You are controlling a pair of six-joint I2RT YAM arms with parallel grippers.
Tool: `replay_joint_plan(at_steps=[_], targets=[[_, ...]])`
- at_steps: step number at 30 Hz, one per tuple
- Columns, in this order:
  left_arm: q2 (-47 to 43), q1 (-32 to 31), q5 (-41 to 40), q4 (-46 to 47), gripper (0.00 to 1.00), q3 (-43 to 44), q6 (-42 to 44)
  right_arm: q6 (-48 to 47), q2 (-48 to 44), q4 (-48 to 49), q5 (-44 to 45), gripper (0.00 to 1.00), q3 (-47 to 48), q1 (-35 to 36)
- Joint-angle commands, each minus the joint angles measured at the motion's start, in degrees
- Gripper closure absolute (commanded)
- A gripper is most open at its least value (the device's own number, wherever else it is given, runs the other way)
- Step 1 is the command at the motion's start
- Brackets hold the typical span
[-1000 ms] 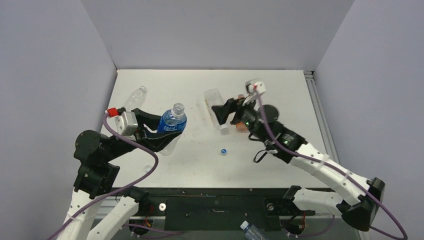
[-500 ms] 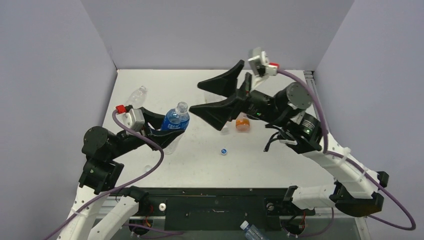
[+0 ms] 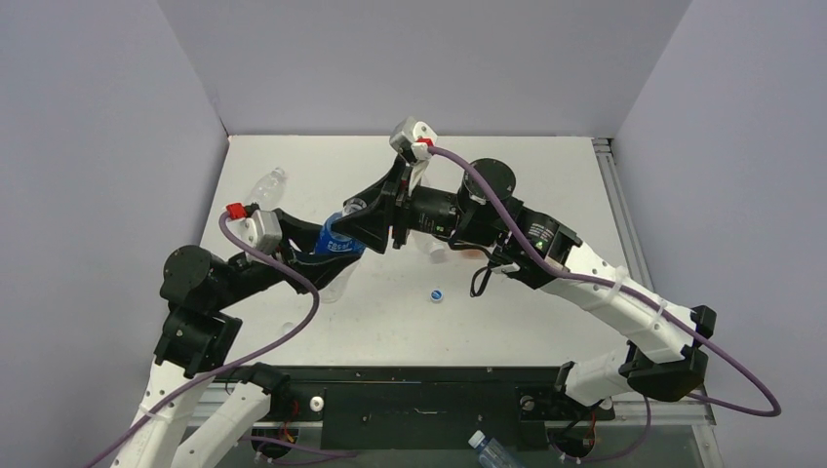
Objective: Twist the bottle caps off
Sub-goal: Place the plastic bottle at the center of the board.
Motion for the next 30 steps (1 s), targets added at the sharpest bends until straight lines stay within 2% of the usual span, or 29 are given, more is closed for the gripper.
replay_joint_plan(at_steps=[1, 2, 3, 4, 5, 9, 12, 18, 23, 30], targets=[[-0.66, 0.31, 0.04, 3.18, 0.96, 1.15, -0.66, -2.24, 0.65, -1.47, 1.94, 0.75, 3.77, 1.01], [-0.68, 0.31, -0.38, 3.07, 0.68, 1.14, -0.64, -2.68, 0.94, -1.85, 2.56, 0.87, 4.0, 1.15], [-0.8, 0.31, -0.66, 2.31, 0.45, 1.19, -0.62, -3.04, 1.05, -2.56, 3.04, 0.91, 4.05, 1.17], [-0.88, 0.28, -1.46, 1.72, 0.09, 1.21, -0.58, -3.91, 1.22, -2.97, 4.17, 0.96, 4.09, 1.12], [-1.14, 0.3, -2.03, 0.15, 0.03, 1.4, -0.1, -4.63, 1.28, -3.96, 4.95, 0.98, 4.14, 1.11], [-3.01, 0.31, -5.92, -6.95, 0.03, 1.4, 4.79, -9.64, 3.42, -7.6, 11.05, 1.0, 5.17, 0.11], [-4.62, 0.31, -11.82, -13.35, 0.03, 1.46, 8.33, -11.14, 5.34, -7.94, 12.71, 1.0, 4.48, -3.54], [-7.02, 0.31, -25.73, -25.18, 0.03, 3.72, 14.62, -13.22, 13.8, -0.57, 17.82, 1.0, 2.82, -8.97], [-6.32, 0.31, -27.01, -30.62, 0.04, 5.5, 15.59, -15.06, 24.34, 8.27, 24.84, 1.0, 4.18, -10.6], [-10.12, 0.3, -26.15, -27.85, 0.03, 1.69, 14.79, -11.08, 37.53, 18.73, 28.3, 1.0, 11.53, -13.67]])
